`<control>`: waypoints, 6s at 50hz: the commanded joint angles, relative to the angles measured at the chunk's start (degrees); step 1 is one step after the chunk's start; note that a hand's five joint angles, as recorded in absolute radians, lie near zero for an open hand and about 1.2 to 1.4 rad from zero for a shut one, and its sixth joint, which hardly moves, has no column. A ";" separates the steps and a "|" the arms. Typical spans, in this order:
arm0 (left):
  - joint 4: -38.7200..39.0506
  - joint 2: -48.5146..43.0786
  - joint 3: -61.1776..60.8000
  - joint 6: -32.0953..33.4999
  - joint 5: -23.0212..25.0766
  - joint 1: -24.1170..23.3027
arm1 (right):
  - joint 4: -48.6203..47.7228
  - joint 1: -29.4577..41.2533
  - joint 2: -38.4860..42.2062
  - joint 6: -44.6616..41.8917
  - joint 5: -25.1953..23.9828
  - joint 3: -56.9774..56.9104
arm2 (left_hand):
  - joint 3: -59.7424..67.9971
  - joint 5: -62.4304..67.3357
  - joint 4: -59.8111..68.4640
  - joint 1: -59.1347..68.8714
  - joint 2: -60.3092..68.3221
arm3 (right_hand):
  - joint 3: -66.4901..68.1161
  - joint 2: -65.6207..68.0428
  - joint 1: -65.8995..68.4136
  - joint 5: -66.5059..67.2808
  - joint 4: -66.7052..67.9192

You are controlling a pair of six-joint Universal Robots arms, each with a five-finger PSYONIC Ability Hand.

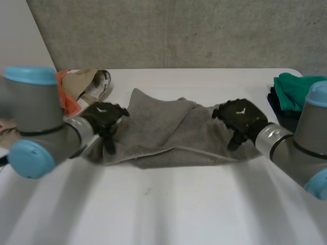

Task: Fold the laundry.

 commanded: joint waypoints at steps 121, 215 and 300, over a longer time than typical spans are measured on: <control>3.00 3.50 -12.64 8.09 19.34 18.44 | -4.04 -10.71 19.51 -5.80 -4.61 -14.53 | 7.88 7.21 8.56 8.36 8.12 | 27.24 27.87 27.60 28.78 27.88; 2.82 0.44 -8.42 9.24 16.00 1.48 | 17.14 -19.14 -8.26 -16.44 -6.11 2.25 | 14.10 13.44 14.78 14.59 14.34 | 55.69 56.32 56.05 57.23 56.33; 9.32 -0.53 11.31 -4.15 7.54 4.90 | -11.44 -3.23 0.18 1.33 8.59 -9.21 | 68.08 67.41 68.76 68.56 68.32 | 55.69 56.32 56.05 57.23 56.33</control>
